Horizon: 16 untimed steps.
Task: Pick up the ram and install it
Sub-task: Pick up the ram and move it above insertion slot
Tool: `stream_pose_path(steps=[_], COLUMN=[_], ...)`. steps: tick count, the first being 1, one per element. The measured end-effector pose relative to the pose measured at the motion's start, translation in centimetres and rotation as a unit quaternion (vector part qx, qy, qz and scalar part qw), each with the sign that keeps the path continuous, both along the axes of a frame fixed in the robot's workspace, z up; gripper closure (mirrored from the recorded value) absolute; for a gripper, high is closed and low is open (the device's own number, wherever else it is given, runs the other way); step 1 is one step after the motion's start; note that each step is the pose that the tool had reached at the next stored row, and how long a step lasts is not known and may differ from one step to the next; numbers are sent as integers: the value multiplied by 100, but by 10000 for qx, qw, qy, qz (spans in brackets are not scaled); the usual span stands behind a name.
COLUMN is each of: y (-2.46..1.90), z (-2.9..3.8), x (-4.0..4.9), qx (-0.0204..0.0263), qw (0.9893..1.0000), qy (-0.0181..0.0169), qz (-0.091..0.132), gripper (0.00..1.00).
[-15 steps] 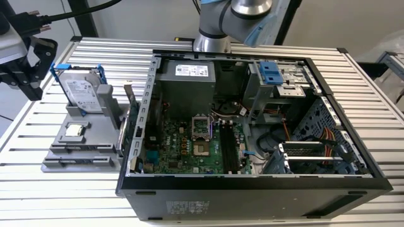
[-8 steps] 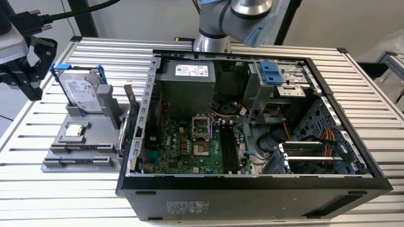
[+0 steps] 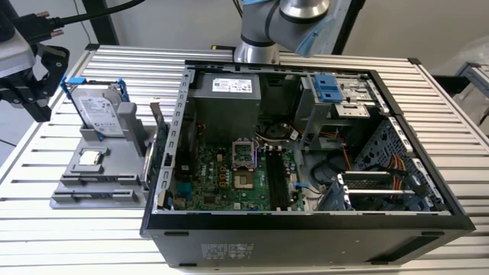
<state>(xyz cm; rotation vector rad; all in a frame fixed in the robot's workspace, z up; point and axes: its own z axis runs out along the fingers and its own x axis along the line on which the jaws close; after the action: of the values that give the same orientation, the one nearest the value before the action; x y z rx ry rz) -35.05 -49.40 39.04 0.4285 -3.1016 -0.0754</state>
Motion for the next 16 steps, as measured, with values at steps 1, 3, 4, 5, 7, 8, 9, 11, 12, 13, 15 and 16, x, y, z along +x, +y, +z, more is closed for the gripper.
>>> stream_pose_path(steps=[1,3,4,5,7,8,9,11,12,13,15,16], y=[0,0,0,0,0,0,0,0,0,0,0,0], z=[0,2,1,1,1,1,1,1,0,0,0,0], x=[0,0,0,0,0,0,0,0,0,0,0,0], qx=[0,-1,-1,-1,-1,-1,-1,0,0,0,0,0], qw=[10000,10000,10000,10000,10000,10000,10000,10000,10000,10000,10000,10000], qy=[0,1,1,1,1,1,1,0,0,0,0,0], qz=[5,14,19,25,38,44,51,64,70,75,88,94], gripper=[100,100,100,100,100,100,100,100,100,100,100,100])
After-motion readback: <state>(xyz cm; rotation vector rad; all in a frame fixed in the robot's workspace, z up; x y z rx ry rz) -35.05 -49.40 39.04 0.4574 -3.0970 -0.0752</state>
